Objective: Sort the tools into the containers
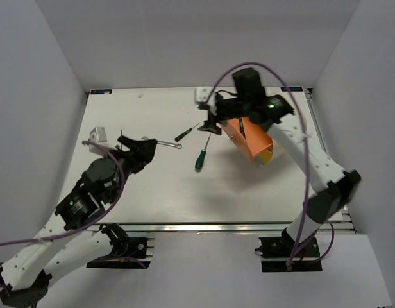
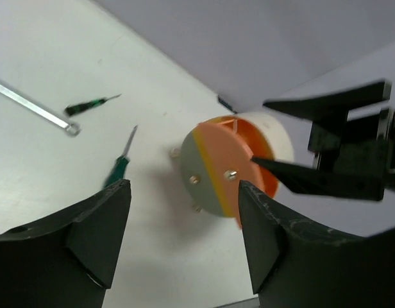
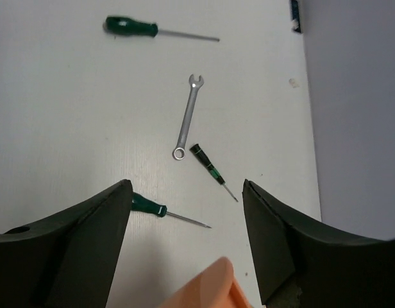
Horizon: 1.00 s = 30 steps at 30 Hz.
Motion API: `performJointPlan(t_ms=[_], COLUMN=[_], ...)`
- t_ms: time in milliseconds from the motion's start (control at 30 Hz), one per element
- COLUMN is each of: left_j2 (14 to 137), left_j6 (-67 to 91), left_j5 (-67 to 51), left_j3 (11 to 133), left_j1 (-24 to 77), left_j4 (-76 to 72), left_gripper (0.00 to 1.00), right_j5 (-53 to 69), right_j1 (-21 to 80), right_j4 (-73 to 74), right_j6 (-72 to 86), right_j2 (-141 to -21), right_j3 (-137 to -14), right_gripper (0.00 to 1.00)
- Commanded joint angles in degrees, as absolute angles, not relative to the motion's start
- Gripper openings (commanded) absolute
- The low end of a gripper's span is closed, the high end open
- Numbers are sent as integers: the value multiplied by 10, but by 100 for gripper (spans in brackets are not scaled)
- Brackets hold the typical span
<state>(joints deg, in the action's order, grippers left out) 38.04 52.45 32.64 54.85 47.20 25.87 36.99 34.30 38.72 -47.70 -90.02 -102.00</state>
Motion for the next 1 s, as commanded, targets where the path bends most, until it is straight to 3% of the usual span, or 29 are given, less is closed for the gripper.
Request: performJointPlan(t_ms=[0, 233, 367, 400, 433, 467, 500, 567, 600, 633, 733, 767, 900, 967], left_j2=[346, 271, 316, 347, 365, 385, 426, 470, 518, 544, 645, 672, 828, 931], left_j6=[613, 626, 533, 466, 435, 410, 363, 309, 262, 247, 201, 177, 93, 58], left_j5=[322, 311, 349, 359, 366, 373, 375, 334, 293, 188, 7, -34, -148, -197], left_j3=[464, 411, 417, 417, 420, 427, 431, 449, 456, 466, 510, 525, 674, 733], left_j1=[475, 475, 475, 475, 475, 475, 471, 433, 405, 336, 218, 202, 171, 170], left_j4=[413, 454, 415, 376, 359, 340, 304, 258, 216, 201, 155, 148, 175, 205], left_gripper=[78, 83, 80, 75, 68, 53, 45, 30, 29, 28, 32, 39, 87, 93], right_j5=[223, 94, 56, 44, 32, 20, 45, 109, 150, 171, 263, 286, 469, 539], right_j1=[398, 457, 457, 454, 449, 446, 434, 418, 405, 400, 363, 350, 224, 173], right_j4=[450, 463, 454, 447, 433, 411, 388, 371, 342, 335, 342, 342, 324, 295], right_j6=[-518, -562, -522, -492, -448, -349, -318, -266, -223, -213, -184, -176, -128, -89], right_j2=[-995, -1177, -1252, -1266, -1266, -1259, -1230, -1188, -1139, -1118, -1064, -1037, -981, -959], right_j3=[-1086, -1225, -1312, -1330, -1339, -1342, -1335, -1313, -1278, -1270, -1274, -1272, -1239, -1210], right_gripper=[76, 79, 70, 63, 24, 3, 0, 0, 0, 30, 69, 72, 74, 73])
